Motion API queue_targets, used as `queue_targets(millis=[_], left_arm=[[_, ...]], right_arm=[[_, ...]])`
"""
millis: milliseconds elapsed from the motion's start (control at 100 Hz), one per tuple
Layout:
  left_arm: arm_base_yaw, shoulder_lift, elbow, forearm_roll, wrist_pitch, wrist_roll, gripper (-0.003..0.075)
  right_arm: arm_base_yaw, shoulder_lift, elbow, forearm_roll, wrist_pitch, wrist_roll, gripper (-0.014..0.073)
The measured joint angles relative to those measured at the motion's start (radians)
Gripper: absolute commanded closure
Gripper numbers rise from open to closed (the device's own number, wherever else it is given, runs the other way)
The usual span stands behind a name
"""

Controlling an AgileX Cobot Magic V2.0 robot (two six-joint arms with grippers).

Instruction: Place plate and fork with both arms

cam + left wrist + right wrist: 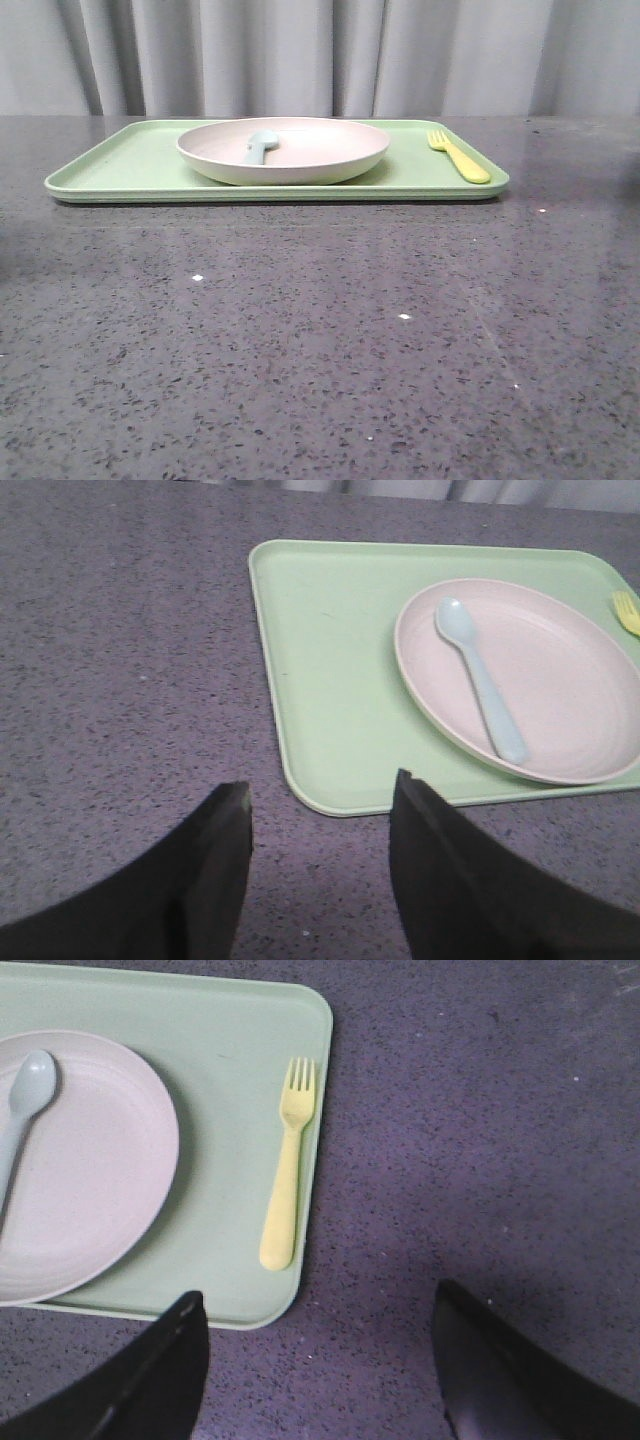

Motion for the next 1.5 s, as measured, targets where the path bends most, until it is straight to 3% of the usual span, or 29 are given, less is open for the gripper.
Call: queue_targets(millis=[180, 610, 840, 1150, 1500], left_arm=[[0.079, -0.037, 0.006, 0.006, 0.008, 0.0, 0.0465], [0.102, -0.196, 0.058, 0.061, 0.028, 0.0, 0.0741], [0.102, -0.313, 0.172, 0.062, -0.009, 0.0, 0.0741], [0.102, -0.503, 0.328, 0.062, -0.061, 0.002, 0.0741], [0.102, -0.635, 0.378, 0.062, -0.071, 0.004, 0.0741]], right_arm=[[0.0, -0.203, 0.239, -0.019, -0.125, 0.0, 0.0172], [0.0, -0.61, 0.65, -0.081, -0.324, 0.002, 0.0666], [0.0, -0.822, 0.787, -0.091, -0.426, 0.002, 0.066], [0.0, -1.035, 0.929, -0.102, -0.45, 0.002, 0.066], [0.0, -1.116, 0.976, -0.11, -0.472, 0.004, 0.066]])
